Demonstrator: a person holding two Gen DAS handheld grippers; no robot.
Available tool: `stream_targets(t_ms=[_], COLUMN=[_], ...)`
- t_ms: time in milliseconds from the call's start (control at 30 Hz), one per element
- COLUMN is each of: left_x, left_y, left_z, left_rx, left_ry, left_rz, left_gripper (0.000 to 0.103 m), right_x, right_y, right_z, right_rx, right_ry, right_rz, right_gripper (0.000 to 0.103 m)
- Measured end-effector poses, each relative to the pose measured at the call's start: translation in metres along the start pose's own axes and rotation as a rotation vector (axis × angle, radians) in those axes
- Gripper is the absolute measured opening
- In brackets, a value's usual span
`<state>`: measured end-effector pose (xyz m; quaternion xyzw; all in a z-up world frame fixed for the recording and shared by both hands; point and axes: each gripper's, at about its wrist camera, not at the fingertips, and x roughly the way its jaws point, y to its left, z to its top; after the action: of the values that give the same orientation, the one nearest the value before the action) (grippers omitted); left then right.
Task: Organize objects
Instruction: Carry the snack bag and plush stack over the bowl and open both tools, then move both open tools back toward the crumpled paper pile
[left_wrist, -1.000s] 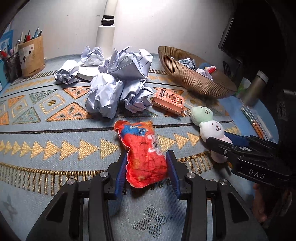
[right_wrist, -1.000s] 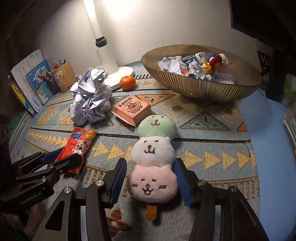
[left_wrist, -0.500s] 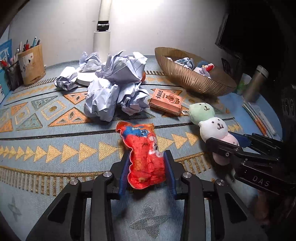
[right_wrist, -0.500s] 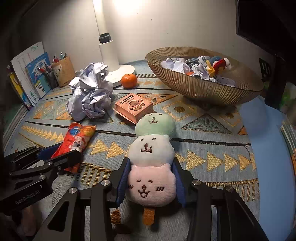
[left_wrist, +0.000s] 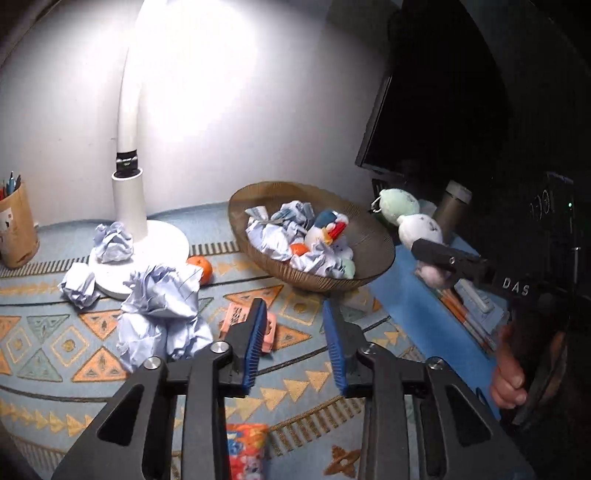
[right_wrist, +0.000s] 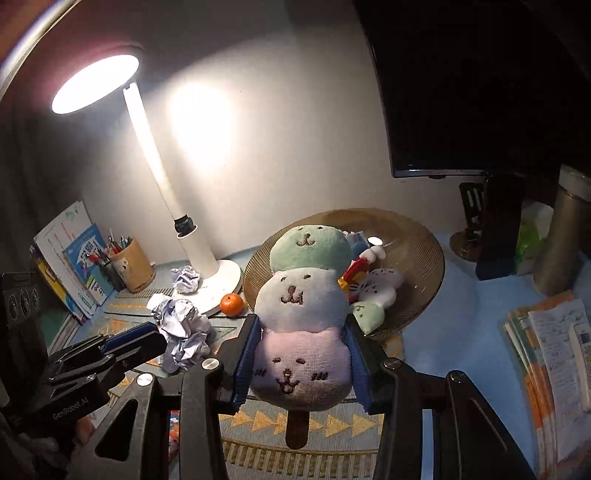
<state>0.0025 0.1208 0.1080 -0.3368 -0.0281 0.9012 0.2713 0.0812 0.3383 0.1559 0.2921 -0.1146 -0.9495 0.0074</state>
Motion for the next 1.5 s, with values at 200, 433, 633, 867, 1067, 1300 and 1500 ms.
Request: stream_targets(t_ms=[200,433,633,867,1067,1300,1500], left_x=[0.018,0.028,0.017,0.046,0.102,0.105,0.036], left_y=[0.027,0.016,0.010,-0.013,-0.019,-0.017,-0.008], left_z=[-0.068,-0.091,-0.046,0.060,0.098,0.088,0.066], left_rx=[-0.018,0.030,-0.003,-0.044,-0.036,-0.034,-0.047], left_ry=[0.247,0.273,0.160,-0.042,-0.086,-0.077,-0.137], left_rz=[0.099,0.131,0.047,0.010,0.038,0.008,0.048], left_gripper=[0.071,0.035,0.031,0.031,0.039,0.077,0.077], right_x=[0.020,0.021,0.001,0.012,0.065,0.084,0.049], right_y=[-0.006,-0.010,-0.015,-0.032,-0.059,-0.082,-0.067], right_z=[-0.031,-0.048,-0.028,0.041,0.069,0.057,0.041], right_rx=[0.041,0.074,0.068,0.130,0.232,0.263,0.263], right_ry=[0.088,0.122,0.057,-0.057,-0.021,0.062,0.039], right_rz=[0.080,0.092,0.078,-0.026,-0.109,-0.110,-0.103], right_gripper=[0.043,0.043,0.043,0.044,0.047,0.063,0.064])
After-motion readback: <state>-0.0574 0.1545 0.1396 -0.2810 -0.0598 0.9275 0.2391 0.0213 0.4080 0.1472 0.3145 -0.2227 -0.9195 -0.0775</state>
